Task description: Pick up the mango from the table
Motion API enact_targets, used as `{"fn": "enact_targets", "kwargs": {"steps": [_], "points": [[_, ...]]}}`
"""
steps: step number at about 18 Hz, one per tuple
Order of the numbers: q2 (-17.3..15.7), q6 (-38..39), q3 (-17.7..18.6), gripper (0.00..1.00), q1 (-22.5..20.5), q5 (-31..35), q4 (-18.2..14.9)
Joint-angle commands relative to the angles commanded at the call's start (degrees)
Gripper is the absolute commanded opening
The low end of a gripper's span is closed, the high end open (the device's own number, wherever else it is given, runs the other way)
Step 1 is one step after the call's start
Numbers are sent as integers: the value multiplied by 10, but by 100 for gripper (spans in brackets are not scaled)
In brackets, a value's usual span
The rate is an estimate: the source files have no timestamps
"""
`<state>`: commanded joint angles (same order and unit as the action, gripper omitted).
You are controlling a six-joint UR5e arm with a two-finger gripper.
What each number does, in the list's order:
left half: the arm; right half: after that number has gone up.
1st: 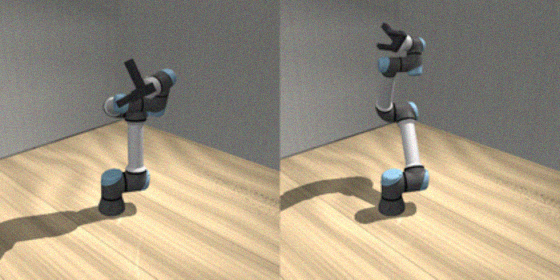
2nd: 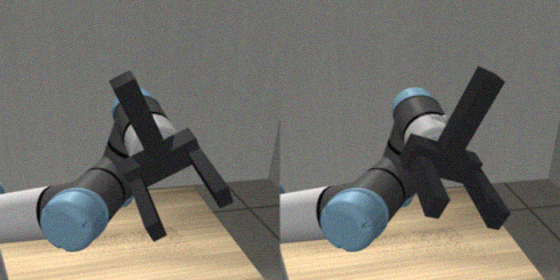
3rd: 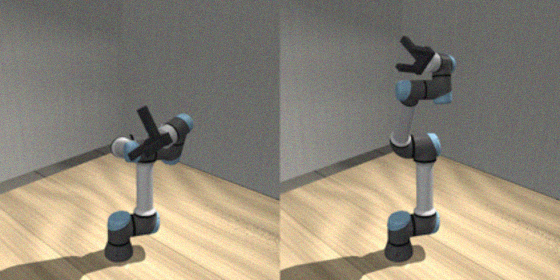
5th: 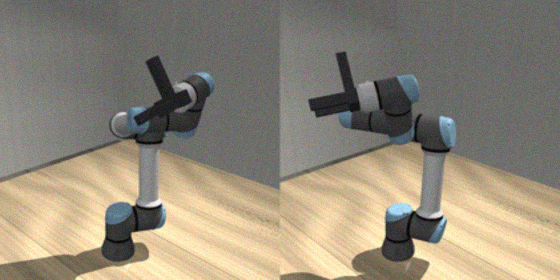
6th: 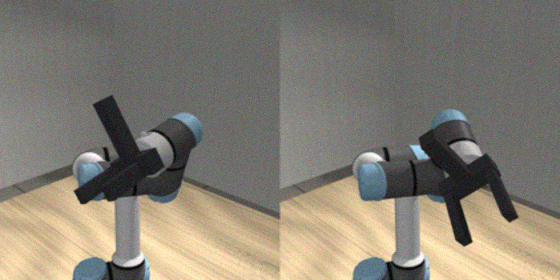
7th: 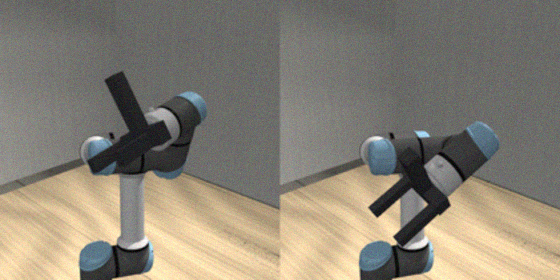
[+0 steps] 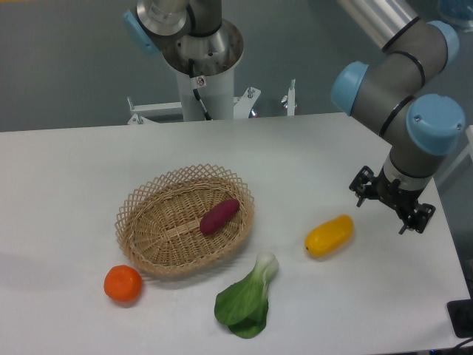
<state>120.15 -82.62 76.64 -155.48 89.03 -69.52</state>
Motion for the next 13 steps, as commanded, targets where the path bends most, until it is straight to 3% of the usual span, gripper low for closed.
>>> {"fn": "enact_targets", "kwargs": {"steps": [13], "points": [[-1,9,3,100,3,0,-4]]}}
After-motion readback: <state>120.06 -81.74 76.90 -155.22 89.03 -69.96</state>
